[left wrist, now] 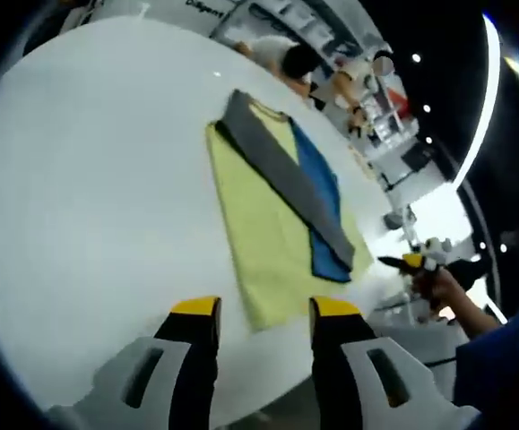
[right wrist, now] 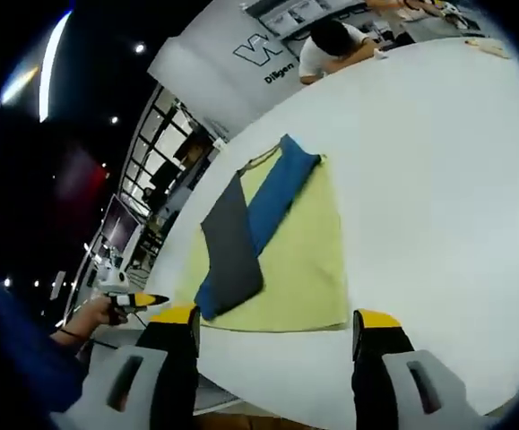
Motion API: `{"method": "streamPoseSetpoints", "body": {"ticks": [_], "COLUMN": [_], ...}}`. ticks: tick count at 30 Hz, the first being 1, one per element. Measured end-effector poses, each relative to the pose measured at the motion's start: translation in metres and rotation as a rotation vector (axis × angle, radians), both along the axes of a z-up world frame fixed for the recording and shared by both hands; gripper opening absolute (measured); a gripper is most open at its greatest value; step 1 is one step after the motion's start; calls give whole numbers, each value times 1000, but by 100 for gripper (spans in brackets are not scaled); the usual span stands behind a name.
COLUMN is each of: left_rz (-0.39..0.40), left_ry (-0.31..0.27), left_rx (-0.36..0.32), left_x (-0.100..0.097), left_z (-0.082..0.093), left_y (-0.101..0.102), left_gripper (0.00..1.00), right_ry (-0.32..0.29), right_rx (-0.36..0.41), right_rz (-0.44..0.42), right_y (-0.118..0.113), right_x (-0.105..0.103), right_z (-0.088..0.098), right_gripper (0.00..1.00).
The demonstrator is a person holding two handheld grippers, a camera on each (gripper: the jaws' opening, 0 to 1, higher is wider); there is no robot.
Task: Fold the garment on the visible template until the final outline fits inside the template.
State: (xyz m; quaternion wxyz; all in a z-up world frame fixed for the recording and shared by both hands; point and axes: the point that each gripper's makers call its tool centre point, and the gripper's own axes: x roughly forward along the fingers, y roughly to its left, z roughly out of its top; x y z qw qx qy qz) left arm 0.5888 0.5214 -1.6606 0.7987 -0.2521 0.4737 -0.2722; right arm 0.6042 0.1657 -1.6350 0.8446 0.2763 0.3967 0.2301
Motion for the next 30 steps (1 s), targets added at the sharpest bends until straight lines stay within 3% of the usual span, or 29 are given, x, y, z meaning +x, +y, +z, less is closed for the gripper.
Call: {"method": "streamPoseSetpoints", "body": {"ticks": [4, 5, 9, 14, 19, 27, 30], "left_rz": [-22, -43, -41, -40, -46, -30, -36], "left_ry": [28, 35, 65, 66, 71, 68, 66], "left_rx": [-5, -5, -42, -34, -51, -82, -72], "left_x": [-5, -9, -13, -12, -10, 11, 10], "left_z": [-1, -1, -2, -7, -9, -18, -21], "left_y": [-10, -16, -25, -28, -35, -44, -45], "left_gripper": [37, 37, 34, 27, 22, 18, 14], "right_ry": [73, 67, 123, 132, 179, 189, 204], "right_rx": [2, 4, 81, 102, 222, 257, 208], "right_rz": [25, 38, 46, 51, 27, 14, 17], "right_y": [-10, -9, -2, 7, 26, 34, 37], "right_x": [2, 4, 1, 0, 1, 16, 12], "right_z": [-10, -10, -10, -8, 1, -1, -7], "right_gripper": [64, 63, 62, 56, 50, 42, 31]}}
